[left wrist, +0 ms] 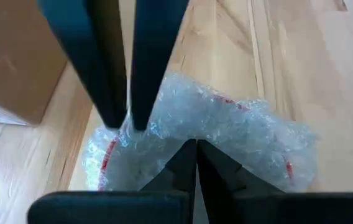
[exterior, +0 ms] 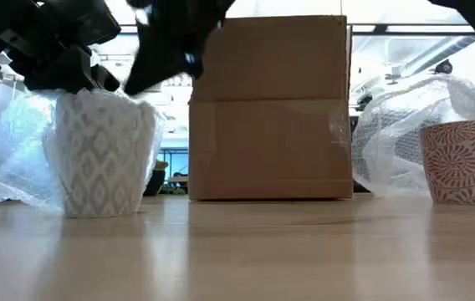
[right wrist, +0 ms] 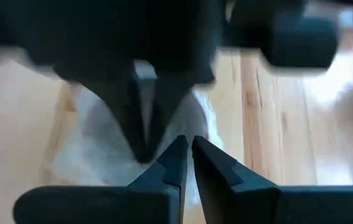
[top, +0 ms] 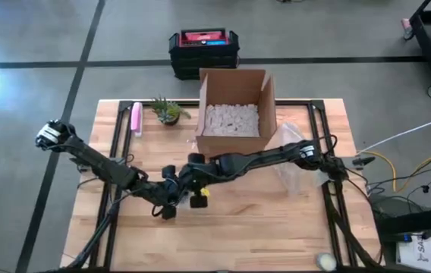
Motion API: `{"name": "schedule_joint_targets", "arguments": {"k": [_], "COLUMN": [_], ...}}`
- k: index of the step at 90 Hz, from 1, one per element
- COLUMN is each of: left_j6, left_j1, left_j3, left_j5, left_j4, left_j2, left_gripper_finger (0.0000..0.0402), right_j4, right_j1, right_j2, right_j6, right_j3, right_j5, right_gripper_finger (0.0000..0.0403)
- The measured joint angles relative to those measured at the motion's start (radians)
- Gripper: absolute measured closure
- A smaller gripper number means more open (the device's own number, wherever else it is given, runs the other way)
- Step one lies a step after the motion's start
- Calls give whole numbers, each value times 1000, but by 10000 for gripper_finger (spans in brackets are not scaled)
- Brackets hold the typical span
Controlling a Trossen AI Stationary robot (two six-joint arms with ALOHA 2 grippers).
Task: Wrap mug
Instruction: Wrap the gray mug with bubble wrap
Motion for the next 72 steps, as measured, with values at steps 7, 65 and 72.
{"name": "schedule_joint_targets", "arguments": {"k": [7, 65, 72], "left_j6": [-1, 6, 6], "left_j1": [0, 0, 0], "left_j3": [0, -2, -2], "left_j5": [2, -4, -4], "left_j4": [1, 11, 13], "left_j2": [0, 1, 1], "left_gripper_finger": [401, 400, 398], "right_j4": [6, -73, -62], "right_j1": [4, 37, 37], "right_j2": [9, -10, -4], "right_j6": [1, -17, -14], "right_j3": [-10, 35, 23], "right_j5": [1, -17, -13], "right_gripper_finger": [389, 389, 389]}}
